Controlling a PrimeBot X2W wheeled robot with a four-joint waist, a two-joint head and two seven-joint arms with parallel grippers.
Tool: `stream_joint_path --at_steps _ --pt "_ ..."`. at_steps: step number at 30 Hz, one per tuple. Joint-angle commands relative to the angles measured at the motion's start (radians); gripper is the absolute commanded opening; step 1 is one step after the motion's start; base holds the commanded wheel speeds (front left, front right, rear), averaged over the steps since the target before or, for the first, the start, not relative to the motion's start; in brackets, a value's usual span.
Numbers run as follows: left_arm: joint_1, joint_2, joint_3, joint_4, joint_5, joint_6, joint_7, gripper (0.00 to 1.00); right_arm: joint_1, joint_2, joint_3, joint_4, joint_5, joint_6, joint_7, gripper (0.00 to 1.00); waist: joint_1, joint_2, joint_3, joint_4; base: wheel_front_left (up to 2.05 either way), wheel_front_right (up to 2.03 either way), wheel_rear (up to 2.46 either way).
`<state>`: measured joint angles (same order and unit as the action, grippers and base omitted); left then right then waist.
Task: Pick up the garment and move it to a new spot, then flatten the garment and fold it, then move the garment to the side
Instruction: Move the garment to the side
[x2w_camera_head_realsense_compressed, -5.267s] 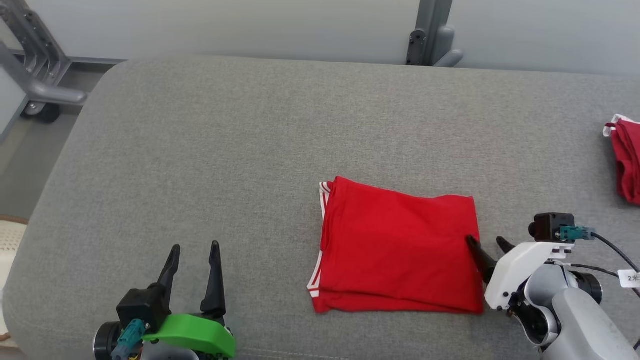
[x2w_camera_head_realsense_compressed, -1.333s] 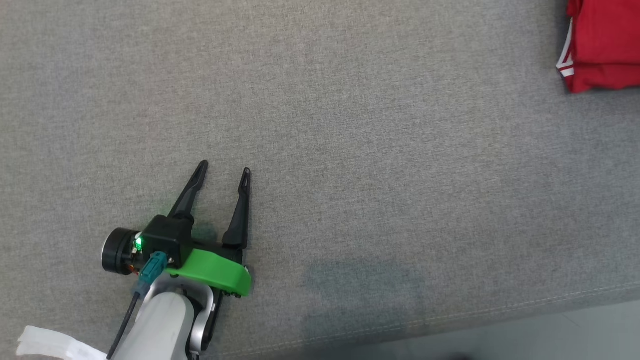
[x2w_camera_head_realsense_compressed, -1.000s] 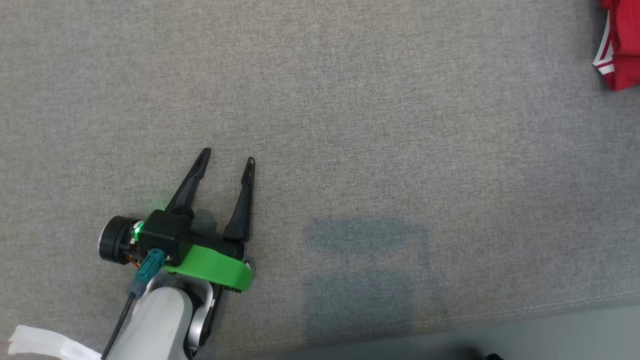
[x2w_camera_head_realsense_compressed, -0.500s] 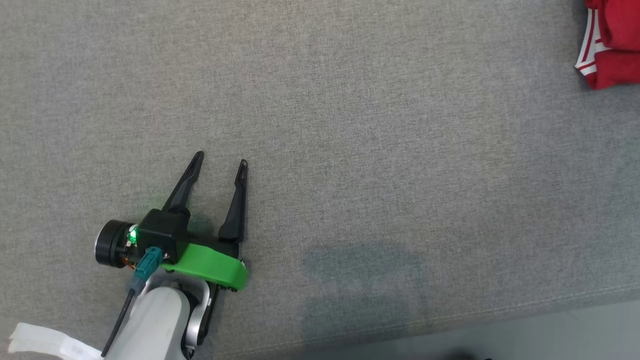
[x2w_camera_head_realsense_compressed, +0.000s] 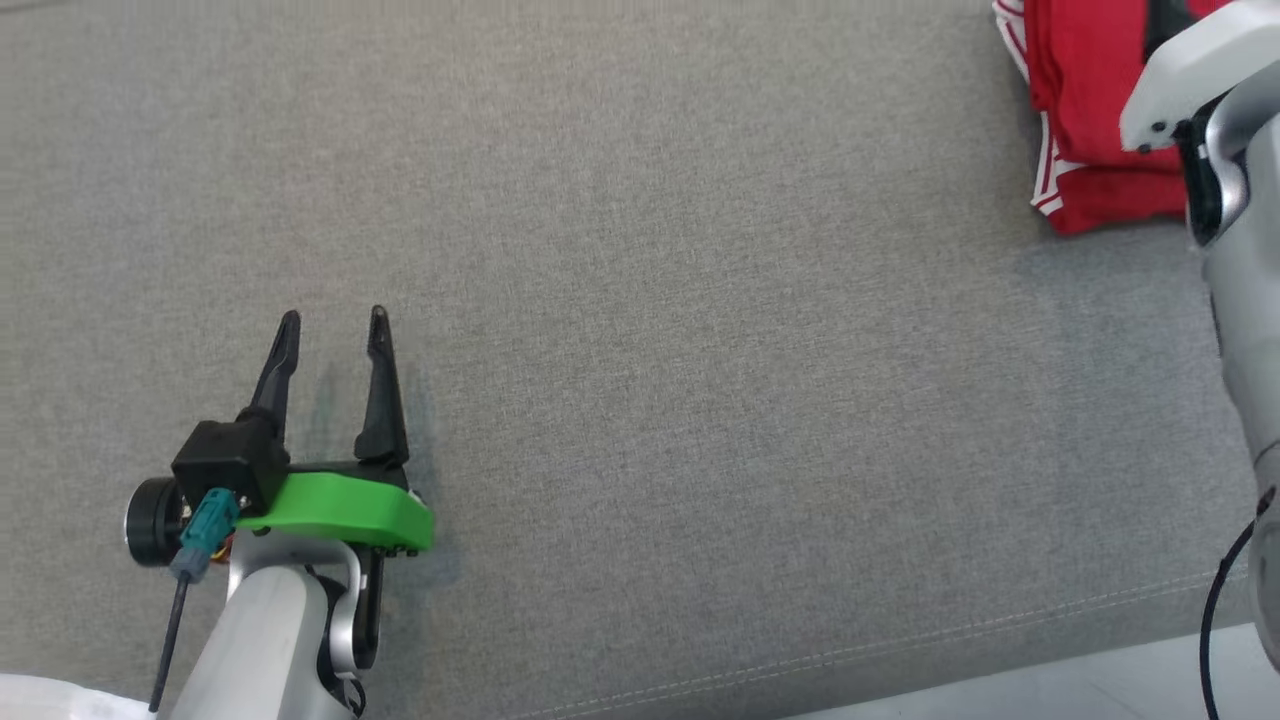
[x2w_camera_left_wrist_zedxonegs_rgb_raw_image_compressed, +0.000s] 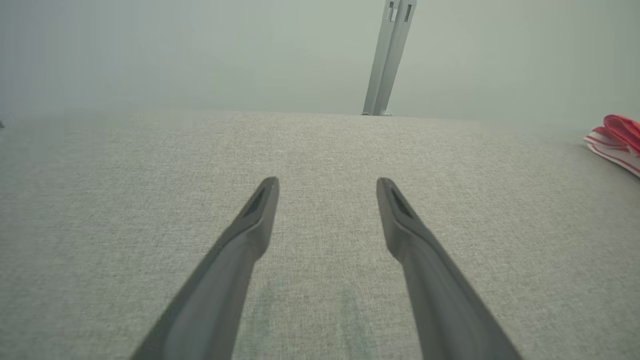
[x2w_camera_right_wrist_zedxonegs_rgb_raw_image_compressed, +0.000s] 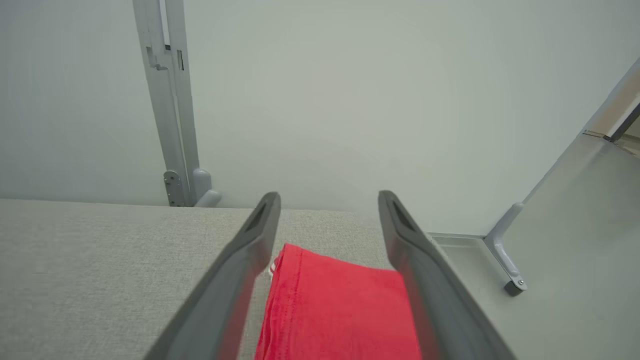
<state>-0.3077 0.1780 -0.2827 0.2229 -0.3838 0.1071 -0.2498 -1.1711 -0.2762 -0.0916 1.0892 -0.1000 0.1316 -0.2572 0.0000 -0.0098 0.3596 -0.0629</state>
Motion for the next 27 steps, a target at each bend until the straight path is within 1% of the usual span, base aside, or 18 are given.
stream_joint_path --at_steps 1,3,4,5,8,11,15,19,22,27 --pt "0.018 0.000 0.015 0.016 -0.011 0.006 -0.008 1.00 0.035 0.002 0.019 -0.014 0.046 -0.002 -0.008 1.00 0.0000 0.0098 -0.108 -0.015 0.00 0.00 0.00" --pt "0.032 -0.004 0.037 0.037 -0.020 0.013 -0.012 1.00 0.083 0.020 0.063 -0.043 0.106 -0.002 -0.008 1.00 0.0000 0.0098 -0.143 -0.012 0.00 0.00 0.00" --pt "0.049 -0.006 0.059 0.054 -0.030 0.018 -0.014 1.00 0.142 0.031 0.108 -0.097 0.157 -0.002 -0.008 1.00 0.0000 0.0098 -0.174 -0.007 0.00 0.00 0.00" --pt "0.058 -0.009 0.069 0.061 -0.032 0.018 -0.015 1.00 0.176 0.037 0.126 -0.127 0.189 -0.002 -0.008 1.00 0.0000 0.0098 -0.190 -0.004 0.00 0.00 0.00" --pt "0.085 -0.014 0.098 0.068 -0.029 0.024 -0.015 1.00 0.279 0.038 0.160 -0.240 0.260 -0.002 -0.008 1.00 0.0000 0.0098 -0.228 0.001 0.00 0.00 0.00" --pt "0.121 -0.027 0.130 0.058 -0.020 0.033 -0.015 1.00 0.403 0.066 0.178 -0.352 0.312 -0.002 -0.009 1.00 0.0000 0.0098 -0.263 0.005 0.00 0.00 0.00" --pt "0.167 -0.041 0.159 0.053 -0.014 0.024 -0.015 1.00 0.550 0.100 0.200 -0.490 0.336 -0.002 -0.009 1.00 0.0000 0.0098 -0.299 0.005 0.00 0.00 0.00" --pt "0.201 -0.052 0.168 0.052 -0.002 0.007 -0.015 1.00 0.679 0.148 0.200 -0.599 0.334 -0.002 -0.009 1.00 0.0000 0.0098 -0.324 0.008 0.00 0.00 0.00" --pt "0.228 -0.063 0.158 0.058 0.006 -0.010 -0.015 1.00 0.766 0.174 0.187 -0.665 0.327 -0.002 -0.009 1.00 0.0000 0.0098 -0.340 0.014 0.00 0.00 0.00" --pt "0.250 -0.078 0.152 0.067 0.017 -0.018 -0.015 1.00 0.875 0.204 0.156 -0.735 0.314 -0.002 -0.009 1.00 0.0000 0.0098 -0.353 0.029 0.00 0.00 0.00"
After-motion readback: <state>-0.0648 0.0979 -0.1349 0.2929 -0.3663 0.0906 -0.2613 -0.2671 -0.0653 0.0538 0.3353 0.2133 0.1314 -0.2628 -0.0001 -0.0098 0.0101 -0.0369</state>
